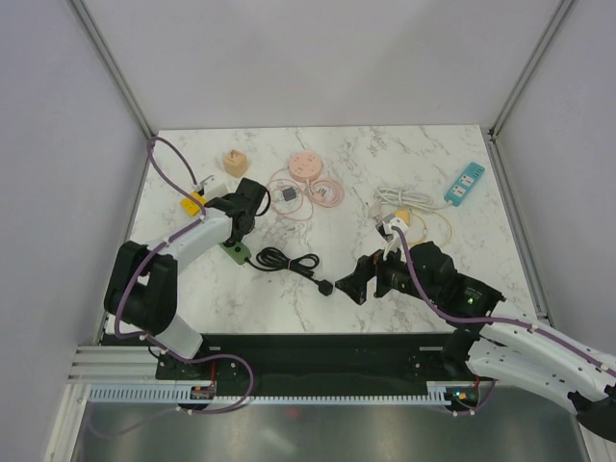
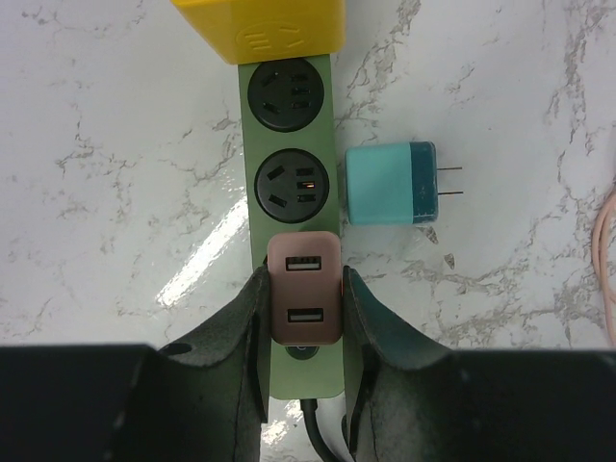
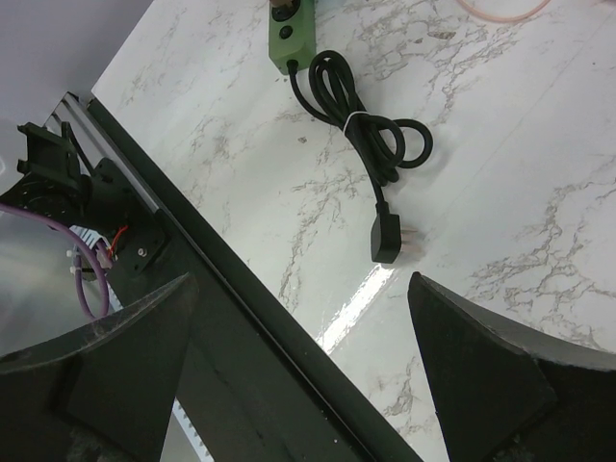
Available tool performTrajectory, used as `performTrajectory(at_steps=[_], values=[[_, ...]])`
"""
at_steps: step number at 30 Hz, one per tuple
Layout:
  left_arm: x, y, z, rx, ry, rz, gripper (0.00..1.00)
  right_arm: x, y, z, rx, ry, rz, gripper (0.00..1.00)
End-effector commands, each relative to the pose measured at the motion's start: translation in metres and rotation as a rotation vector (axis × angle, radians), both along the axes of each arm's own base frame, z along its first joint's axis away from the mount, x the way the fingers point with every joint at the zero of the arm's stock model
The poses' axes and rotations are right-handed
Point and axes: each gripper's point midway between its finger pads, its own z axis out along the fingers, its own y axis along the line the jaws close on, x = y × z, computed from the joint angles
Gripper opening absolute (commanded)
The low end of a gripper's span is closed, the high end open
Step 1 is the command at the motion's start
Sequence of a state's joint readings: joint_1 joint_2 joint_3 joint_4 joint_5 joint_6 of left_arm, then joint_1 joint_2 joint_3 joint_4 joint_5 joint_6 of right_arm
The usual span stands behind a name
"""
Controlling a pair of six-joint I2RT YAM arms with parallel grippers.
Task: Insert the plug
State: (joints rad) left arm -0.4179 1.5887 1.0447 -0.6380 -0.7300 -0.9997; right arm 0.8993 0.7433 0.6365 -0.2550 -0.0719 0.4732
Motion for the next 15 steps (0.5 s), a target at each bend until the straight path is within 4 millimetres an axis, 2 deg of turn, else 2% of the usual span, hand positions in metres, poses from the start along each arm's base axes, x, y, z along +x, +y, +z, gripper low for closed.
performTrajectory(at_steps=[1, 15], values=[[-0.027, -0.01, -0.036, -0.085, 0.111, 0.034, 0.02, 0.004, 0.004, 0.023, 0.039, -0.051, 0.007, 0.98], [-0.048, -0.014, -0.069, -0.109, 0.235, 0.076, 0.02, 0.005, 0.0, 0.022, 0.033, -0.072, -0.004, 0.98]])
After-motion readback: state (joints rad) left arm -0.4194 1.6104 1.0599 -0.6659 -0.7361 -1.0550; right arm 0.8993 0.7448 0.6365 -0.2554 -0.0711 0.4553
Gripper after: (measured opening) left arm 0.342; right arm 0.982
